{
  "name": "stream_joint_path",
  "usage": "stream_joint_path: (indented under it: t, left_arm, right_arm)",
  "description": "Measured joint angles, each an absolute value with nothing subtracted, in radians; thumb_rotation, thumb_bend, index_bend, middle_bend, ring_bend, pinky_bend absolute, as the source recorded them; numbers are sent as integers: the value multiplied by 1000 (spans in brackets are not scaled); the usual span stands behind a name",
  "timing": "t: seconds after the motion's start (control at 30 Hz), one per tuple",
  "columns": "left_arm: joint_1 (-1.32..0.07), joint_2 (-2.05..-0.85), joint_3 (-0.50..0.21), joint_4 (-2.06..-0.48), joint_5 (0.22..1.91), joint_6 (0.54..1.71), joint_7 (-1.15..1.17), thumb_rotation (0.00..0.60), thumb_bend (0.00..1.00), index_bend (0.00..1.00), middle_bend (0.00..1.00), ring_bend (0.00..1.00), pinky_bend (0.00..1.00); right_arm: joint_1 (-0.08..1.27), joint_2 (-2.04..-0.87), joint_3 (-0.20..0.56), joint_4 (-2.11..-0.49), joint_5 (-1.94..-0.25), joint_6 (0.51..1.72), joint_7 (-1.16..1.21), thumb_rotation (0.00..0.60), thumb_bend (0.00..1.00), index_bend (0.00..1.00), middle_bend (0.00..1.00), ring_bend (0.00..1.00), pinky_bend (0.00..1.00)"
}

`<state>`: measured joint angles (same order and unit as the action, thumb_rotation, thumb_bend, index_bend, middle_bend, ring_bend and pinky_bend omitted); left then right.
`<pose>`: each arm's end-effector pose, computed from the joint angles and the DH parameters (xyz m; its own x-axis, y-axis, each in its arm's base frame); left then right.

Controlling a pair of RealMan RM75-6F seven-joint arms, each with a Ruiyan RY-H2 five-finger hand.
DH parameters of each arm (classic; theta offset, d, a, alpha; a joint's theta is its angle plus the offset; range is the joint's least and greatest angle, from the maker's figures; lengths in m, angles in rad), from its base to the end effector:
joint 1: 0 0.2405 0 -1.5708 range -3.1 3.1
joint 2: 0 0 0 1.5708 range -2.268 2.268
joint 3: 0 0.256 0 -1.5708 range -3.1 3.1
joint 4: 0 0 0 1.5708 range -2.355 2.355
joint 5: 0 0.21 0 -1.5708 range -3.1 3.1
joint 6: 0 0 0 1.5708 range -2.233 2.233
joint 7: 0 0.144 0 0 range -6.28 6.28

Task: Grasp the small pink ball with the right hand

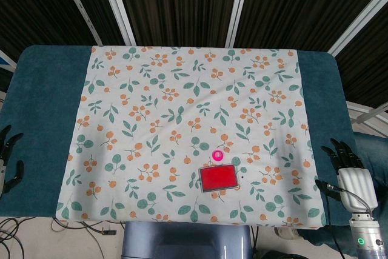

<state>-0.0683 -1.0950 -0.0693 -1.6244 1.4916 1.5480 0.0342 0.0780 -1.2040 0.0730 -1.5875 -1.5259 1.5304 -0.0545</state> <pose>-0.3090 0.1795 0.1772 0.4346 -0.0737 0.8976 0.9005 0.0154 -0.4347 -0.3017 -0.1832 0.1421 0.3882 0.0606 0.9196 -0.9203 -0.0265 0.3903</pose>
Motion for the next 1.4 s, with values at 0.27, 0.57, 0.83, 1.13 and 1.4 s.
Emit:
stream_joint_path:
  t: [0.27,0.57,0.83,1.13,1.4]
  left_arm:
    - [-68,-1095,-71,-1623,1491,1550,34,600,554,147,0,59,43]
    - [-65,-1093,-70,-1622,1493,1555,30,600,554,147,0,59,43]
    - [-65,-1094,-70,-1623,1493,1553,31,600,554,145,0,59,43]
    - [-65,-1095,-70,-1622,1494,1553,30,600,554,146,0,59,43]
    - [-63,-1095,-69,-1620,1496,1554,24,600,554,146,0,59,43]
  right_arm:
    - [77,-1200,75,-1588,-1518,1526,-49,600,264,189,108,95,225]
    - [79,-1198,78,-1587,-1514,1519,-41,600,263,189,105,95,225]
    - [88,-1190,71,-1568,-1512,1488,-31,600,228,189,103,94,225]
    - [101,-1188,63,-1558,-1511,1453,3,600,228,189,106,95,225]
    - [146,-1188,59,-1570,-1537,1394,75,600,228,190,186,119,225]
